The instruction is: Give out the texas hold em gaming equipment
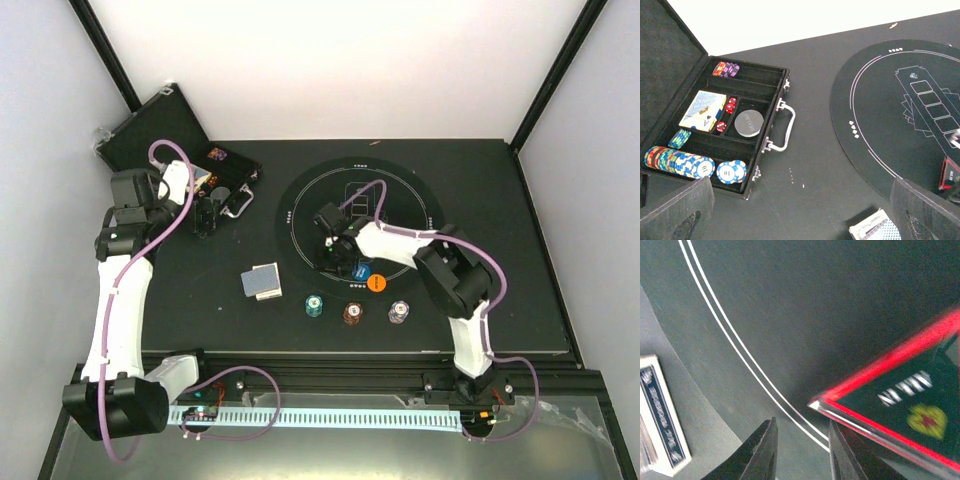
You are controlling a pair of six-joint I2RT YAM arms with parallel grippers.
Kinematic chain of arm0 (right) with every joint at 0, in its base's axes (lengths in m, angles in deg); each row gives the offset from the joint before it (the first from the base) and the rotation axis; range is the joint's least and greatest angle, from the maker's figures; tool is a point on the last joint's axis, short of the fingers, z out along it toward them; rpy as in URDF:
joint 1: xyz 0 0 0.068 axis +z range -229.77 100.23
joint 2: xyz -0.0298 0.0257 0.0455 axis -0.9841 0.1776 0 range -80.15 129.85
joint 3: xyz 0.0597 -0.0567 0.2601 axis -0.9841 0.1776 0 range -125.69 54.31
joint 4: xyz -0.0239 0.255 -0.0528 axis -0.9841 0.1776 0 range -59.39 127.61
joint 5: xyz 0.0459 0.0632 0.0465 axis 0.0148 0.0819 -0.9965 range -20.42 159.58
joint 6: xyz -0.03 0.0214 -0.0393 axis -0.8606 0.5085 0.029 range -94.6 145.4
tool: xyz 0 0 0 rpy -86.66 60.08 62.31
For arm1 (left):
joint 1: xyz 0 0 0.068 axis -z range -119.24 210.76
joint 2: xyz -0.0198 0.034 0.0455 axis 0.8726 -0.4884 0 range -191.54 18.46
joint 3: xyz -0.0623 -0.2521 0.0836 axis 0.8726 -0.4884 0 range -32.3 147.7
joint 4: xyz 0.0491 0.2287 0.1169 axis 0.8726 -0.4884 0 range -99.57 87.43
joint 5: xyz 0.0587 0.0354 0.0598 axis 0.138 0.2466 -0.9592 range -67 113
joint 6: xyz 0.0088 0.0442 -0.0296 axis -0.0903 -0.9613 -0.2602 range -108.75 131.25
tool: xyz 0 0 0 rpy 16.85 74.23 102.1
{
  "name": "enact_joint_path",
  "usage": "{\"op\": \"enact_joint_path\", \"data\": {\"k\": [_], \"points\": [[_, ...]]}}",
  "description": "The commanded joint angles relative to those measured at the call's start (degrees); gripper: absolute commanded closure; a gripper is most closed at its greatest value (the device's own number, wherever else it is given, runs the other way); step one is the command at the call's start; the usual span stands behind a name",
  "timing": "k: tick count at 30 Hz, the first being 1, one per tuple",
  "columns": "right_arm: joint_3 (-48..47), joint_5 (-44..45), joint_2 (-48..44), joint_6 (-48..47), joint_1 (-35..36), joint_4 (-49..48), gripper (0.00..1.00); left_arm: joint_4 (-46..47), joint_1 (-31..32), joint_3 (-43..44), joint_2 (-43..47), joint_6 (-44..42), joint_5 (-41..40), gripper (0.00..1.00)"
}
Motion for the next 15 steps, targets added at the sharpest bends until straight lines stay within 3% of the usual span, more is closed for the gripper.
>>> {"op": "enact_joint_path", "data": {"k": [1,5,12,15], "points": [[-9.0,1.6,7.3,-3.4,0.1,5.6,0.68,-1.7,-0.8,1.9,1.0,1.4,0.5,0.01],[-15.7,2.4,8.8,-6.6,-0.1,10.8,0.65,-2.3,-1.3,1.9,1.1,1.8,1.2,0.01],[-7.6,6.3,-4.2,-14.1,-0.1,13.3,0.41,-3.0,-1.9,2.2,1.5,2.0,2.4,0.01],[-3.9,9.7,-7.1,-16.7,-0.1,14.4,0.36,-3.0,-2.0,2.2,1.3,2.4,3.0,0.01]]}}
